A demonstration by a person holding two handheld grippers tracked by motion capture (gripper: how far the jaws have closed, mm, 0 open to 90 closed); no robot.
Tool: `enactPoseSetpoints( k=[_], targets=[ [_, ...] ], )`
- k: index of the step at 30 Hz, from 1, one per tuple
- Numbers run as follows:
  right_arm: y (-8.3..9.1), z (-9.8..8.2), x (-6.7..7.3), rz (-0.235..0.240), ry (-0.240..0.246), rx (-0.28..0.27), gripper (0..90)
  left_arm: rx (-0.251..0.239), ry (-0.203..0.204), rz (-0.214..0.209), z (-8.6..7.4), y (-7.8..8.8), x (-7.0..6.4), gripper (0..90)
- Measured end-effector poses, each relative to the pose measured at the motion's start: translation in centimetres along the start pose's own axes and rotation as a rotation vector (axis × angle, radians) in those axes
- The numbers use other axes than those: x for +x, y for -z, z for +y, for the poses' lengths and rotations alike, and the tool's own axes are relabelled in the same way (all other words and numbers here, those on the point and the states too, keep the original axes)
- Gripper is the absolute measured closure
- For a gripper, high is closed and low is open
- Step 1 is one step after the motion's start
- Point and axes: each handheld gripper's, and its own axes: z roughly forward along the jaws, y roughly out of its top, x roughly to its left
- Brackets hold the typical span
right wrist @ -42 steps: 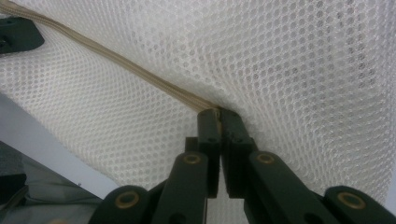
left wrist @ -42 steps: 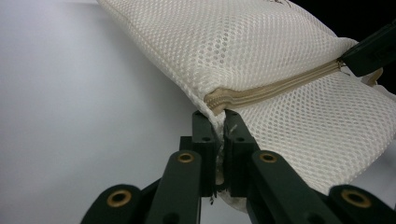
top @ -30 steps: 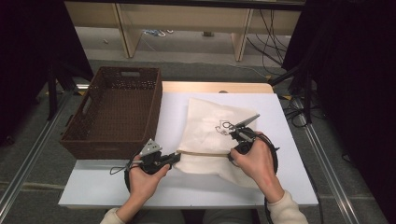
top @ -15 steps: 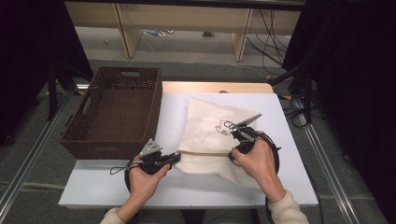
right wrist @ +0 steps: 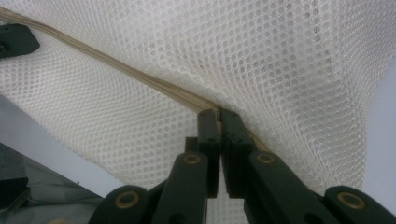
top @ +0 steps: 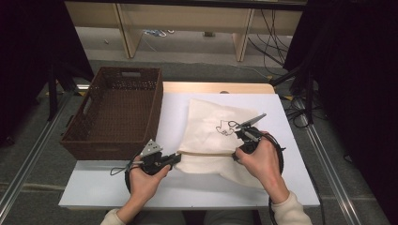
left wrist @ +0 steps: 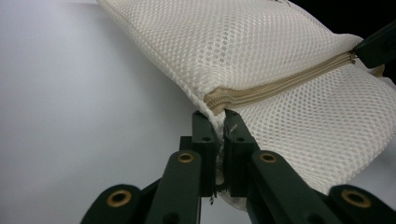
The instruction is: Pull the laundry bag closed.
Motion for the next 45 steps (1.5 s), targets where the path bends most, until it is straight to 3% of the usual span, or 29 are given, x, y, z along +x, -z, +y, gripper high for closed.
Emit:
enactPoseSetpoints(
  k=[2, 3, 8, 9, 14, 15, 17, 19, 20, 21, 22, 26, 27, 29, 33, 36, 39, 45],
  targets=[
    [-0.2, 0.0, -0.2, -0.009, 0.027, -0.025, 88.4, 0.004, -0.005, 0.003, 0.0, 0.0, 0.0, 85.2],
    [0.0, 0.0, 0.2, -0.005, -0.02, 0.007, 88.5, 0.004, -0.003, 0.003, 0.0, 0.0, 0.0, 85.1],
    [0.1, -0.1, 0.2, -0.003, -0.024, 0.011, 88.5, 0.003, -0.004, 0.001, 0.0, 0.0, 0.0, 85.1],
    [-0.1, 0.0, -0.2, -0.009, 0.029, -0.024, 88.5, -0.002, 0.003, -0.002, 0.0, 0.0, 0.0, 85.1],
    [-0.1, -0.1, -0.1, -0.01, 0.016, -0.018, 88.5, -0.001, 0.001, -0.002, 0.0, 0.0, 0.0, 85.1],
    [-0.1, -0.1, -0.4, -0.011, 0.034, -0.017, 88.5, -0.001, 0.001, -0.002, 0.0, 0.0, 0.0, 85.1],
    [0.0, -0.1, -0.4, -0.014, 0.018, -0.013, 88.5, -0.001, 0.0, 0.002, 0.0, 0.0, 0.0, 85.1],
    [0.3, -0.2, 0.0, -0.027, -0.048, 0.001, 88.5, -0.003, 0.005, -0.003, 0.0, 0.0, 0.1, 85.1],
    [0.3, -0.2, -0.7, -0.014, 0.017, -0.019, 88.4, 0.001, -0.001, -0.004, 0.0, 0.0, 0.2, 85.1],
    [0.4, -0.2, -0.4, -0.016, -0.032, 0.0, 88.5, 0.001, 0.005, 0.001, -0.1, -0.1, 0.1, 85.1],
    [0.2, -0.2, -0.4, -0.019, -0.009, -0.017, 88.5, 0.003, 0.006, 0.006, -0.1, -0.1, 0.1, 85.1],
    [0.2, -0.2, -0.4, -0.019, -0.012, -0.008, 88.5, 0.006, -0.004, 0.002, 0.0, 0.0, 0.1, 85.1],
    [0.4, -0.2, -0.3, -0.018, -0.039, 0.004, 88.4, 0.005, -0.004, 0.005, 0.0, 0.0, 0.1, 85.1],
    [0.3, -0.2, -0.3, -0.019, -0.045, 0.001, 88.4, 0.004, 0.004, 0.006, 0.0, 0.0, 0.0, 85.1],
    [0.4, -0.2, -0.5, -0.012, -0.016, 0.001, 88.4, 0.0, 0.001, -0.004, -0.1, 0.0, 0.1, 85.1],
    [0.5, -0.2, -0.4, -0.005, -0.041, 0.01, 88.5, -0.006, 0.007, -0.006, 0.0, -0.1, 0.1, 85.1],
    [0.4, -0.2, -1.0, -0.007, 0.005, -0.014, 88.5, -0.002, 0.012, -0.003, -0.1, -0.1, 0.1, 85.1],
    [0.3, -0.2, -0.9, -0.021, -0.023, -0.012, 88.5, 0.001, 0.01, -0.002, -0.1, -0.1, 0.1, 85.1]
  ],
)
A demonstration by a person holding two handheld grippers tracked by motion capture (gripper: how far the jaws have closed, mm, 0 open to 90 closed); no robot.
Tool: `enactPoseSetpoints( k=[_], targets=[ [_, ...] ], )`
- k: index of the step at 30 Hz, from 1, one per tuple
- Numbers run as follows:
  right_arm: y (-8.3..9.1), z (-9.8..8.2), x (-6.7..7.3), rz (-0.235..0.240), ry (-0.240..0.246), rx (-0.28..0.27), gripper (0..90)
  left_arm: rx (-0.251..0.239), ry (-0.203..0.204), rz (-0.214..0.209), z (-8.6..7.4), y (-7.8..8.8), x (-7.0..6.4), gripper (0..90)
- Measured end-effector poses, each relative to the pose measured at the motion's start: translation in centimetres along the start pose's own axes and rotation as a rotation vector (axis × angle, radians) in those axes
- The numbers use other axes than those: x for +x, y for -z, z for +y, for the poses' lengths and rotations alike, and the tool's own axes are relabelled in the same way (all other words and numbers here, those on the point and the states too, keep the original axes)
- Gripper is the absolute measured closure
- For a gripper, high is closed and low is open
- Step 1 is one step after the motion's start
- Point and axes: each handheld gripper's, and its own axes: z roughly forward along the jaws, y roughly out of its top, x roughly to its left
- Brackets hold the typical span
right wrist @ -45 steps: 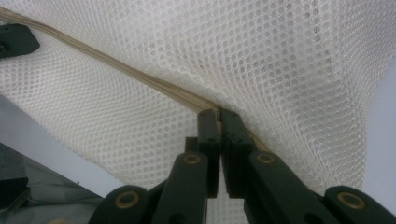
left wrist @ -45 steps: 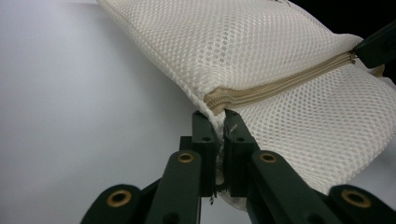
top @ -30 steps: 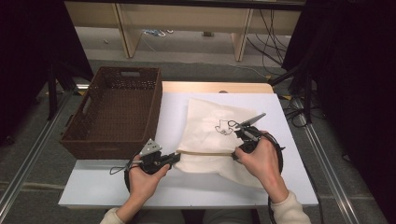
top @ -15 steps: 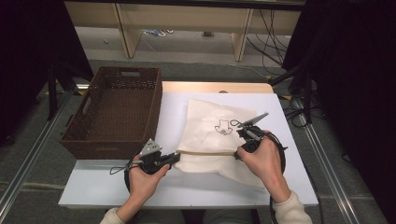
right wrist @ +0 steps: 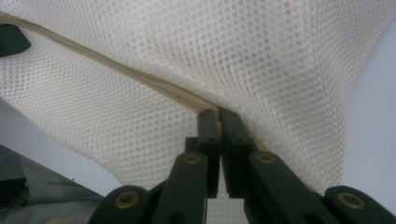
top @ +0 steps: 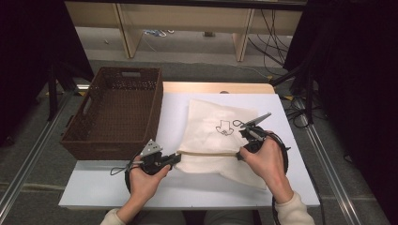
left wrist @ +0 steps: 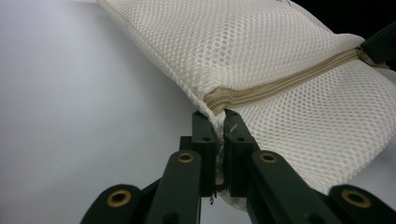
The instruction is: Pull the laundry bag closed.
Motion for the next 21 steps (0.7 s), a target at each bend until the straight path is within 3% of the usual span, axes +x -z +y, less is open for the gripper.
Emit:
enactPoseSetpoints(
  k=[21],
  targets=[
    [0.06, 0.0, -0.46, 0.003, 0.012, -0.009, 88.4, 0.0, -0.002, 0.0, 0.0, -0.01, 0.0, 85.1]
  ],
)
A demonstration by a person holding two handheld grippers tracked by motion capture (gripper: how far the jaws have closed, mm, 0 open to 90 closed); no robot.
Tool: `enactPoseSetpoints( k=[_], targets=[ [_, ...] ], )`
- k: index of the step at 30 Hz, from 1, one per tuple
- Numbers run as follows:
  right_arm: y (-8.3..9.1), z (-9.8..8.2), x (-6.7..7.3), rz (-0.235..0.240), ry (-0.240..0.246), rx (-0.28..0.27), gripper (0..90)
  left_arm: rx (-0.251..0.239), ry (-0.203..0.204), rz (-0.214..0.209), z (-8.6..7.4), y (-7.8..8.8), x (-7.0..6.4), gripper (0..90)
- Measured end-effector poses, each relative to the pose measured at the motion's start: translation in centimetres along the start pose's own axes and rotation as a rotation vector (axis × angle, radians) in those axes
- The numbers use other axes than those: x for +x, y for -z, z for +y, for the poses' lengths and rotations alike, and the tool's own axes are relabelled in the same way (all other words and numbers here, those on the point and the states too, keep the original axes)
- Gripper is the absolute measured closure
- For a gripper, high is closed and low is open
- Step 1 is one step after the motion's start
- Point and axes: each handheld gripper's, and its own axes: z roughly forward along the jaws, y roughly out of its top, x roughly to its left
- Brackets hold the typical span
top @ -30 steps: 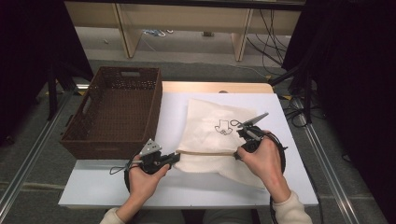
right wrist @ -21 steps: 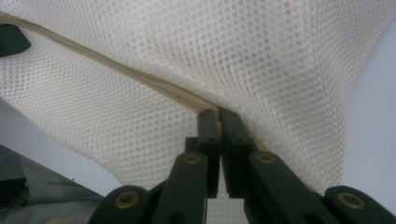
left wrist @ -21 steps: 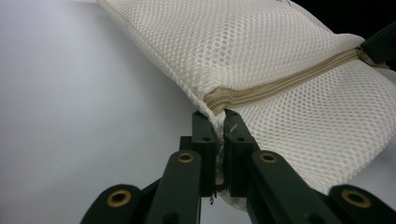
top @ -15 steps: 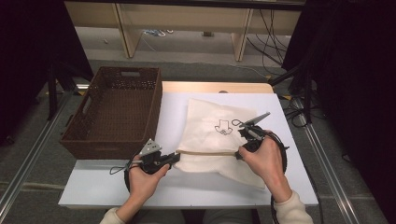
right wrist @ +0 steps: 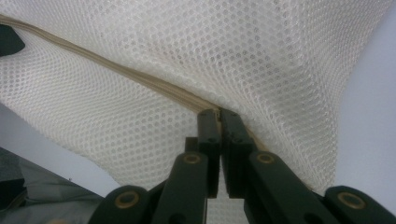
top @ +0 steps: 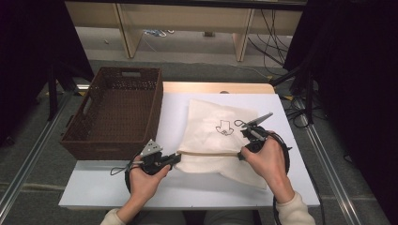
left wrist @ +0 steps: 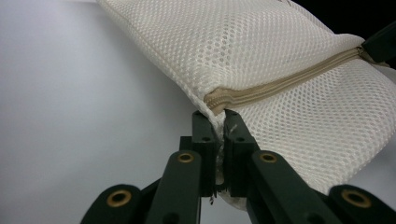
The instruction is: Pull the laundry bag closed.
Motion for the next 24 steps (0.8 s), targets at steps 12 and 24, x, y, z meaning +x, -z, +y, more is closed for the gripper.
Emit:
enactPoseSetpoints(
  k=[12, 24],
  targets=[
    [0.2, 0.0, -0.5, -0.002, 0.004, -0.004, 88.5, 0.001, 0.001, 0.003, 0.0, 0.0, 0.0, 85.1],
    [0.3, -0.1, -0.7, 0.0, 0.005, -0.006, 88.4, 0.0, 0.001, -0.002, 0.0, 0.0, 0.0, 85.1]
  ],
)
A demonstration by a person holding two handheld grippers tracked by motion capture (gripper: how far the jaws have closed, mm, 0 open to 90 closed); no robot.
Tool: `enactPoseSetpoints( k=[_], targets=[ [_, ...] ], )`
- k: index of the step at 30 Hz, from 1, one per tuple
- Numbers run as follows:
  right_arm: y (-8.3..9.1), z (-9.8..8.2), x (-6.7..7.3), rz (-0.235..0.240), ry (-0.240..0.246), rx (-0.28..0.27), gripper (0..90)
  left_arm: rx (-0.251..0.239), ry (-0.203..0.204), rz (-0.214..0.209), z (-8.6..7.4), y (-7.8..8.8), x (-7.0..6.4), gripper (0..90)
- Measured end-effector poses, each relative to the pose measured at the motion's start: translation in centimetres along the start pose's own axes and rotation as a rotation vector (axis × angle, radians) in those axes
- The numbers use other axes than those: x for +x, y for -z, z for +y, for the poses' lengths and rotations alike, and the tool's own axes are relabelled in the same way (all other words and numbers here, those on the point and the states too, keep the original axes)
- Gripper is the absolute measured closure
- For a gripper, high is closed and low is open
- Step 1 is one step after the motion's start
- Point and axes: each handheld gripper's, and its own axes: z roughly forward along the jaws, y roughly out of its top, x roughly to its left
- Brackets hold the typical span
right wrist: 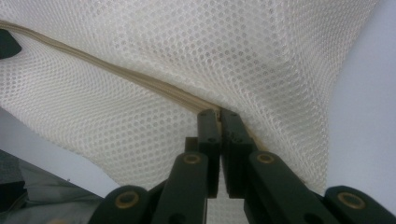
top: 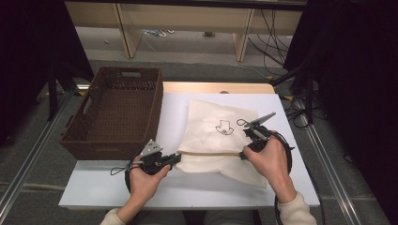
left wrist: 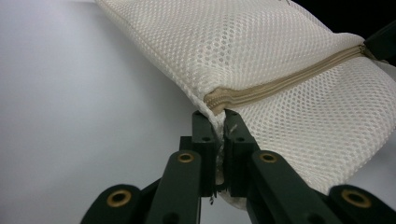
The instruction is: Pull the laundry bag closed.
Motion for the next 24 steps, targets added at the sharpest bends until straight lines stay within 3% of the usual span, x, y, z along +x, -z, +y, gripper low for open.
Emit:
enactPoseSetpoints(
  k=[1, 2, 6, 7, 9, 15, 17, 18, 24],
  targets=[
    [-0.03, 0.01, -0.04, 0.0, 0.003, 0.0, 88.5, 0.001, -0.001, 0.005, 0.0, 0.02, -0.02, 85.1],
    [0.25, -0.02, 0.45, 0.0, -0.071, 0.037, 88.4, 0.001, -0.001, 0.005, 0.0, 0.02, -0.02, 85.1],
    [0.4, -0.05, 0.11, 0.001, -0.062, 0.026, 88.5, 0.002, 0.001, 0.002, -0.01, 0.02, 0.04, 85.1],
    [0.49, -0.05, 0.24, 0.004, -0.083, 0.039, 88.4, -0.001, -0.003, 0.003, -0.01, -0.01, -0.01, 85.1],
    [0.44, -0.05, 0.18, -0.003, -0.063, 0.032, 88.4, 0.002, -0.002, 0.005, -0.01, 0.02, 0.01, 85.1],
    [0.48, -0.07, 0.2, 0.0, -0.083, 0.039, 88.5, 0.002, -0.003, 0.006, 0.0, 0.02, 0.02, 85.1],
    [0.46, -0.04, 0.07, -0.007, -0.073, 0.041, 88.4, 0.008, -0.003, 0.009, -0.02, 0.06, 0.09, 85.1],
    [0.26, -0.06, -0.31, -0.007, -0.026, 0.007, 88.4, 0.005, -0.004, 0.008, -0.04, 0.02, 0.09, 85.1],
    [0.21, -0.1, -0.42, -0.013, -0.023, 0.004, 88.4, 0.0, -0.001, 0.008, -0.06, -0.02, 0.03, 85.1]
  ],
)
